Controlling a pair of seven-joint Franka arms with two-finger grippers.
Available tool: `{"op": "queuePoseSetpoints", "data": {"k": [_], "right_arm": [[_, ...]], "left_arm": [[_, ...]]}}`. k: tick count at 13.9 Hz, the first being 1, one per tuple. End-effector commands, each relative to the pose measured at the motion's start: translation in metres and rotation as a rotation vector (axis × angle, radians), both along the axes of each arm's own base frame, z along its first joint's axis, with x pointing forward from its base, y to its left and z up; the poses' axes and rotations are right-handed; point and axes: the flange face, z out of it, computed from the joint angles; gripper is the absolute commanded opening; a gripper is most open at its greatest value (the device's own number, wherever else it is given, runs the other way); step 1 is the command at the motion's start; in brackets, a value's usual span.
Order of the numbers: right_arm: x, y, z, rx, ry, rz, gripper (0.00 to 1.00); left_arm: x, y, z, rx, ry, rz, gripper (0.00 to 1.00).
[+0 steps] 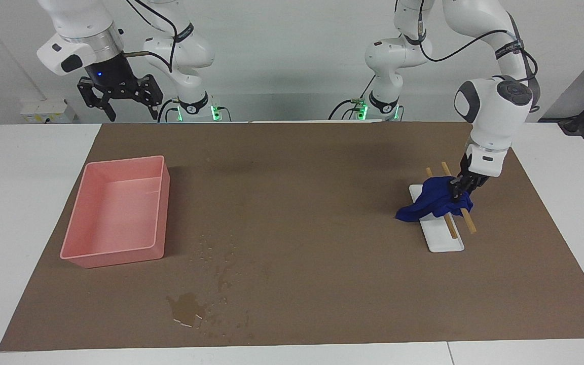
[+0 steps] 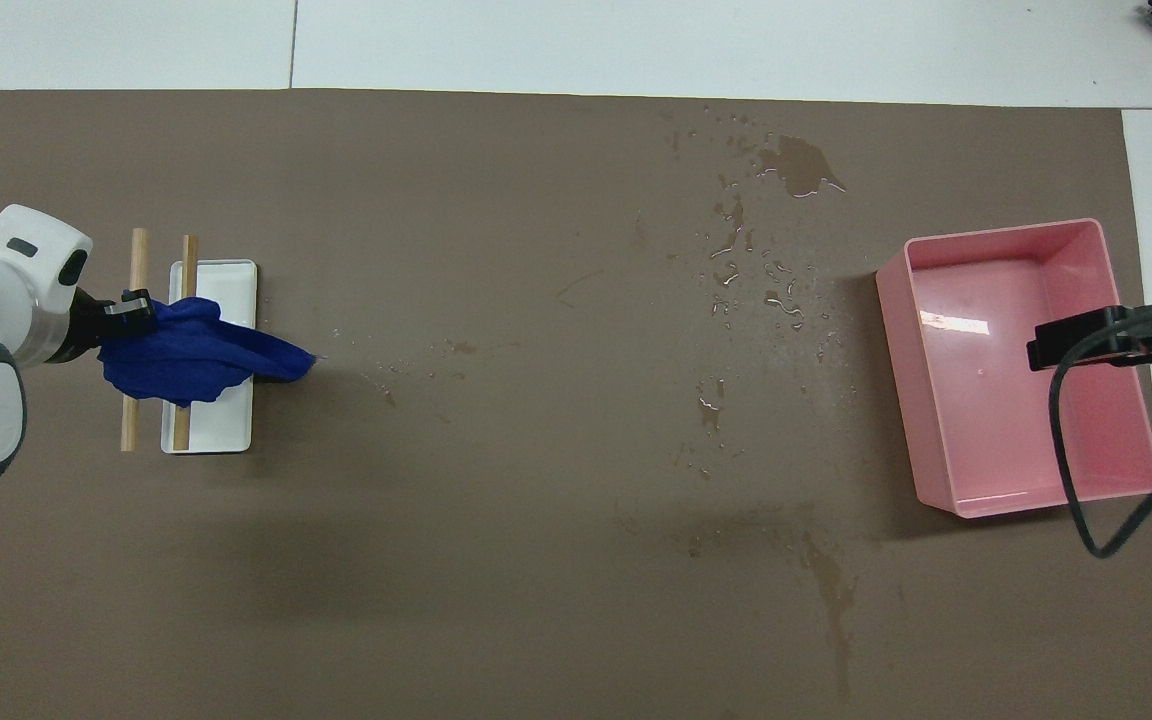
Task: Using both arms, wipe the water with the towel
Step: 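Close the left gripper on the blue cloth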
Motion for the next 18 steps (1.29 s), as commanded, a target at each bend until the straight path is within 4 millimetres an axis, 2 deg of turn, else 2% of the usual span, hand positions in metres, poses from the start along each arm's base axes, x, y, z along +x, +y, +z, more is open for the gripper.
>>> {"op": "queuePoseSetpoints", "data": {"k": [1, 3, 11, 12, 13, 14, 18], "right_arm": [[-0.005, -0.004, 0.001, -0.012, -0.010, 0.011, 1.00], [-0.005, -0.004, 0.000, -0.012, -0.008, 0.011, 1.00], [-0.005, -0.004, 0.001, -0.012, -0.010, 0.011, 1.00], [-0.005, -0.004, 0.000, -0.012, -0.008, 0.011, 1.00], [-0.005, -0.004, 0.000, -0.012, -0.008, 0.011, 1.00], [-0.005, -0.004, 0.001, -0.012, -0.010, 0.011, 1.00], [-0.005, -0.004, 0.000, -0.012, -0.008, 0.011, 1.00]], "left_arm": [[0.004, 0.003, 0.031, 0.024, 0.016, 0.020, 0.00], [0.004, 0.003, 0.037, 0.026, 0.024, 0.019, 0.00], [0.004, 0.000, 0.037, 0.027, 0.022, 0.009, 0.00], [0.005, 0.001, 0.038, 0.027, 0.016, 0.010, 0.14], [0.007, 0.000, 0.040, 0.028, 0.005, 0.006, 0.68], [0.008, 0.000, 0.043, 0.044, -0.007, -0.004, 1.00], [-0.001, 0.000, 0.026, 0.053, 0.006, -0.001, 1.00]]}}
